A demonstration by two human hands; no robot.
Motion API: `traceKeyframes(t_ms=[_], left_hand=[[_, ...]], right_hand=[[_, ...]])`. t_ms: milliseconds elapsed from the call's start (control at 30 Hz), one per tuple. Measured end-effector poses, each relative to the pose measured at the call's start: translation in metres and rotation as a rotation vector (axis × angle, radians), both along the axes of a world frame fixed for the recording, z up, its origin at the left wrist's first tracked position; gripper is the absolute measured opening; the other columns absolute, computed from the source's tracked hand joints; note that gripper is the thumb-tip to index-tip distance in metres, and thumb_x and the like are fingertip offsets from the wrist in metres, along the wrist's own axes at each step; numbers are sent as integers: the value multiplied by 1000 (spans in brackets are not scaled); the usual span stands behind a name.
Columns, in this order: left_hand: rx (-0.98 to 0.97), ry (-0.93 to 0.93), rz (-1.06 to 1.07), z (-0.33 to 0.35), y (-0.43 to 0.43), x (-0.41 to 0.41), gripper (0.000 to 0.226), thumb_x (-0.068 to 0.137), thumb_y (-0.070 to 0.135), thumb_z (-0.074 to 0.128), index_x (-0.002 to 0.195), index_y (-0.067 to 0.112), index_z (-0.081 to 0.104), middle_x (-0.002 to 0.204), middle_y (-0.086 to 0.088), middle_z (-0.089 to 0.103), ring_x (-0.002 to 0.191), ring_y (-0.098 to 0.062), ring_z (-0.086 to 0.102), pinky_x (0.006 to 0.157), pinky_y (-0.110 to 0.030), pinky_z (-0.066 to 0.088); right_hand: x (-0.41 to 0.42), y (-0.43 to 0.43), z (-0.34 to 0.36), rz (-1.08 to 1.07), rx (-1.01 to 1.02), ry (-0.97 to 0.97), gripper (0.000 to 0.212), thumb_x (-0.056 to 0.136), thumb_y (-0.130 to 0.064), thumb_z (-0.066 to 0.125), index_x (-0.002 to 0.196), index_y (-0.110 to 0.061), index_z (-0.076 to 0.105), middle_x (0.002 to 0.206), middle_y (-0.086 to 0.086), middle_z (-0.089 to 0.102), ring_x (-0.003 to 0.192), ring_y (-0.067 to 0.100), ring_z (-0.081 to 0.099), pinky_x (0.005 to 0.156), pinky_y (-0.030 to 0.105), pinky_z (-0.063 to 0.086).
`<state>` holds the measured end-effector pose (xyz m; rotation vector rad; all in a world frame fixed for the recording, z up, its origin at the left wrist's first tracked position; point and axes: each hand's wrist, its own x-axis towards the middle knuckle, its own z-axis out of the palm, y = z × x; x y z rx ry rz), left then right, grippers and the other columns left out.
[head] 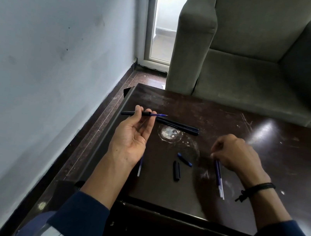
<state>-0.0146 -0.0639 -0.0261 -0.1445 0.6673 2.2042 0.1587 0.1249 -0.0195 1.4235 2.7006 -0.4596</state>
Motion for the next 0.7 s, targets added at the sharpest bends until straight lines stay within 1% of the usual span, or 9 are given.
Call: traceKeyframes(t_ms=[100,167,267,333,400,500,700], left_hand=[[-3,-3,-5,0,0,0,10,95,11,64,91,4,69,83,-10,73,78,-20,76,68,-26,63],[-10,-5,-9,0,1,1,10,96,11,64,90,4,69,83,-11,73,78,-20,77,69,-27,63],[-17,-1,-19,-1,1,2,10,95,12,65,92,3,69,86,-11,73,81,-21,76,71,-27,63],[-22,5,-23,-2,2,2,10,95,12,65,93,3,69,87,-12,73,82,-21,76,73,-27,63],[-26,10,-30,-2,3,4,10,95,12,66,93,3,68,88,-12,73,82,-22,76,73,-28,63],[-32,22,-42,-3,4,6,10,95,12,65,92,3,68,89,-13,72,83,-22,76,71,-27,63],[-54,32,-54,-3,5,9,9,95,12,66,94,3,68,90,-13,73,83,-22,76,70,-26,63]], right_hand=[[9,12,4,-58,21,5,14,83,-24,79,81,-32,68,93,-3,72,88,23,68,74,31,49],[15,18,8,-84,24,9,16,81,-24,81,77,-32,67,90,-1,71,86,25,68,74,31,49],[22,25,9,-102,19,16,18,81,-25,82,74,-32,67,86,-2,71,78,20,67,73,32,52],[25,27,7,-99,3,19,18,79,-24,83,73,-32,67,86,-2,72,77,18,67,74,33,55],[25,25,5,-86,-26,-1,19,79,-23,82,74,-33,67,87,-3,71,79,19,68,76,34,57],[26,23,4,-64,-42,-20,19,80,-22,82,73,-33,68,90,-3,71,87,22,68,84,40,59],[38,24,9,-53,-20,-24,20,81,-21,82,73,-34,67,90,-4,72,86,20,68,83,37,58]])
